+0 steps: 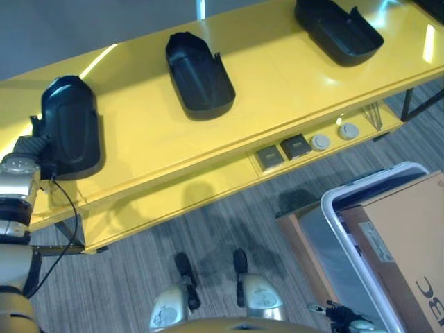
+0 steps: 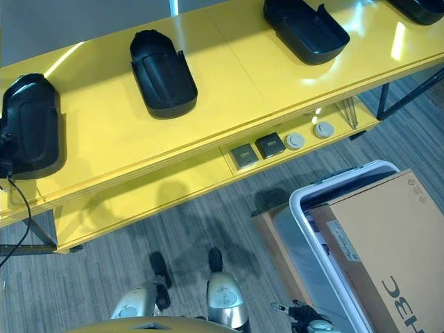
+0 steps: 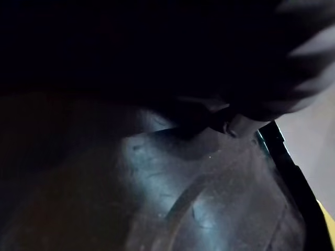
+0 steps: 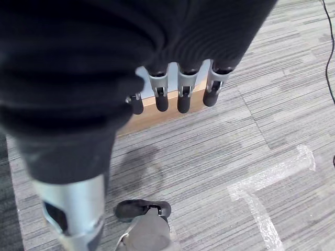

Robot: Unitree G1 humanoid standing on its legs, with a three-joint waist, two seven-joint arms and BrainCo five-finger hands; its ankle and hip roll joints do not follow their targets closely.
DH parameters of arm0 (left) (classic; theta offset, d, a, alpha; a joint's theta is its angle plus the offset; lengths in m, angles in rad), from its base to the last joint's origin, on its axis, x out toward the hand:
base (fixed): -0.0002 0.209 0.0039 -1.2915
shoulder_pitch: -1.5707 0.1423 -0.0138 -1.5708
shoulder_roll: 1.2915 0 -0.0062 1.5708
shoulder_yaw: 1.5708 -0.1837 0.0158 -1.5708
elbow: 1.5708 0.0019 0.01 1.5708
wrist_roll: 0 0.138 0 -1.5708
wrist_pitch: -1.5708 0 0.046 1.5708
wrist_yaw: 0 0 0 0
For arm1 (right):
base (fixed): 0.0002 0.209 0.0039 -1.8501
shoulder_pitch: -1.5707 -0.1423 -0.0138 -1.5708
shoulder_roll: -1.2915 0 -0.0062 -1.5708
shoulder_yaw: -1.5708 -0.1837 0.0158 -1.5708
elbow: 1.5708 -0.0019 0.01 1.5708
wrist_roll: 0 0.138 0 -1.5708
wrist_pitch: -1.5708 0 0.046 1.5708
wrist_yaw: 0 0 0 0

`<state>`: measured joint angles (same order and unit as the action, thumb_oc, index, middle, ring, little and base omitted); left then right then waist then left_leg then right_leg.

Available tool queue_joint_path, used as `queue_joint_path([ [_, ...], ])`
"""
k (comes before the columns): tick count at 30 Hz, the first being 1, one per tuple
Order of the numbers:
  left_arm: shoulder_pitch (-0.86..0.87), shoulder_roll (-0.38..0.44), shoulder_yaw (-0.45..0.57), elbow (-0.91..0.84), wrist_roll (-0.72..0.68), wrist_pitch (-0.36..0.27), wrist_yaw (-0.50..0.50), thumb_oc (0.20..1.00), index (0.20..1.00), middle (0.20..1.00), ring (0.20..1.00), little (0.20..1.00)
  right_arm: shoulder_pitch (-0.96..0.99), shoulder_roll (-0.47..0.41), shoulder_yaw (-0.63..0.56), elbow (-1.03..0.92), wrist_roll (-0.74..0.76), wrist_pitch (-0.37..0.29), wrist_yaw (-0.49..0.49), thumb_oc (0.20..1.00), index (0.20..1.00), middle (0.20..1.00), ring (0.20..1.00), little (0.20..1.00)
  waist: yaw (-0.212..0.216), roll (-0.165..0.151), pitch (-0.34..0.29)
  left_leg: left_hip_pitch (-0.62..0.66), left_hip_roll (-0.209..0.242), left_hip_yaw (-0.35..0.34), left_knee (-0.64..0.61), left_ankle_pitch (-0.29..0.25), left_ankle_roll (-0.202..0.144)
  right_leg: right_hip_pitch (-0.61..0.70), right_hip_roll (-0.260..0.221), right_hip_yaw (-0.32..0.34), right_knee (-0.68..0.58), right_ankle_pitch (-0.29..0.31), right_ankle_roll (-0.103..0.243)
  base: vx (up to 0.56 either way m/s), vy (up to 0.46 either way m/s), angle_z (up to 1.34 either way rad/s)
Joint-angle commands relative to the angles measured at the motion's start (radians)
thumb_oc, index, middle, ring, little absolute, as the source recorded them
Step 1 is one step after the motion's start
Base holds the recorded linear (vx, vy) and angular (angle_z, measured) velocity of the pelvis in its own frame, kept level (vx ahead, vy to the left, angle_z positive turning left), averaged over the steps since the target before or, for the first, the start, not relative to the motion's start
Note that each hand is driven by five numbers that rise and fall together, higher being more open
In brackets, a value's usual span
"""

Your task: Move parts from the plastic box to the shelf.

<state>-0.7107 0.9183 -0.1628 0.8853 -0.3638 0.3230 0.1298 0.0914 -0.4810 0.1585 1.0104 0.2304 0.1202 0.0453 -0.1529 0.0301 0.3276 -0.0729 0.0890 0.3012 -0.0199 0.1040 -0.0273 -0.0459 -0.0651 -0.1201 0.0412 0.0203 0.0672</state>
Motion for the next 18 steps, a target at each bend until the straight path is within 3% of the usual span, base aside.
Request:
queue_joint_path([
  [1,-0.066,0.117,0.027,0.088,0.076,-0.011,0.063,0.2,0.2,0.2,0.2,0.2,0.043,-0.013,0.037,0.054,0.004,-0.015,0.009,1.0,1.0,1.0,1.0,1.0,-0.005,-0.019,-0.057,-0.044,0.091,-0.001,0.149,-0.091,-0.035,-0.024,-0.089,0.029,0.009,-0.007,0.075,0.02,0.044,-0.01],
  [16,-0.073,0.151,0.049,0.153,0.105,-0.019,0.028,0.2,0.2,0.2,0.2,0.2,0.035,-0.01,0.041,0.08,-0.003,-0.029,0.019,1.0,1.0,1.0,1.0,1.0,0.001,-0.019,-0.063,-0.021,0.086,0.003,0.138,-0.098,-0.033,-0.012,-0.09,0.033,0.003,-0.008,0.08,0.0,0.003,0.0],
  [17,-0.079,0.149,0.043,0.155,0.116,-0.011,0.028,1.0,1.0,1.0,1.0,1.0,0.035,-0.01,0.042,0.079,-0.003,-0.025,0.021,1.0,1.0,1.0,1.0,1.0,0.0,-0.019,-0.065,-0.02,0.086,0.004,0.137,-0.099,-0.032,-0.011,-0.089,0.034,0.003,-0.008,0.081,0.0,0.0,0.0],
  [18,-0.078,0.148,0.042,0.157,0.12,-0.006,0.03,1.0,1.0,1.0,1.0,1.0,0.034,-0.009,0.042,0.08,-0.004,-0.024,0.021,1.0,1.0,1.0,1.0,1.0,0.0,-0.02,-0.065,-0.018,0.086,0.005,0.137,-0.099,-0.033,-0.011,-0.089,0.035,0.004,-0.009,0.081,0.0,0.0,0.0],
])
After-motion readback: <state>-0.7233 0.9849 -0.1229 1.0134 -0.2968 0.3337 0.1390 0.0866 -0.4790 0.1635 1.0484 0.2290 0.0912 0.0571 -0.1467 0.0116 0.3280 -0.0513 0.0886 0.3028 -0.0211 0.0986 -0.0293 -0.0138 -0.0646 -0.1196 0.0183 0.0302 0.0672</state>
